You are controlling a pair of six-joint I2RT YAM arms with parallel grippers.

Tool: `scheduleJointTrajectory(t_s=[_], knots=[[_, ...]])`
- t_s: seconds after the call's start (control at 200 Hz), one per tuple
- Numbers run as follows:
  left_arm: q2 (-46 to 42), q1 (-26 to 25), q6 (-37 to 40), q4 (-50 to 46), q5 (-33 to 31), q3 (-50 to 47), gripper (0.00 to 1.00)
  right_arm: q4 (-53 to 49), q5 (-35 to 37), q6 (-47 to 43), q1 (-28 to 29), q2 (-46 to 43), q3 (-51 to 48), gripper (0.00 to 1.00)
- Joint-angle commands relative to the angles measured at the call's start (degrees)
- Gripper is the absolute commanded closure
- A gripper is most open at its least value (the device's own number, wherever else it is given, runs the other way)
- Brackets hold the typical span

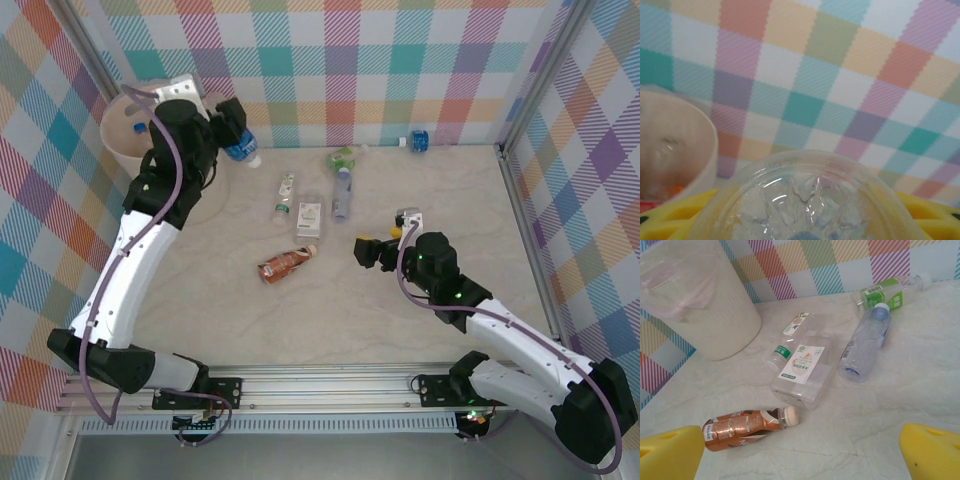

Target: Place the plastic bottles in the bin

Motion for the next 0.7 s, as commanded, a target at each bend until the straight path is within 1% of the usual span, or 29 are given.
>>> scheduleJointTrajectory(t_s=[0.0, 0.14, 0.365, 0.435, 0.545, 0.695], knots=[[2.7, 3.3, 6.1, 8.1, -5.8, 3.6, 0.40, 2.2, -1.2, -0.4, 0.3, 0.2, 0.3, 0.00], [6.1, 8.0, 7.1, 10.9, -8.0, 7.9, 0.40, 1.9, -1.8, -0.5, 0.3, 1.0, 0.8, 0.00], [11.6, 12.7, 10.8, 14.0, -11.4, 10.8, 0.40, 0.3, -2.8, -0.7, 0.3, 1.3, 1.6, 0.00], [12.8, 14.7, 9.6, 14.2, -12.0, 10.8, 0.40, -0.2, -3.0, -1.0, 0.3, 1.2, 1.7, 0.00], [14.6, 17.7, 7.3, 12.7, -11.2, 11.6, 0.40, -0.6, -3.0, -1.2, 0.2, 1.1, 1.8, 0.00], [16.7, 20.0, 6.1, 9.6, -11.6, 11.8, 0.40, -0.6, -3.3, -1.0, 0.3, 1.3, 1.9, 0.00]])
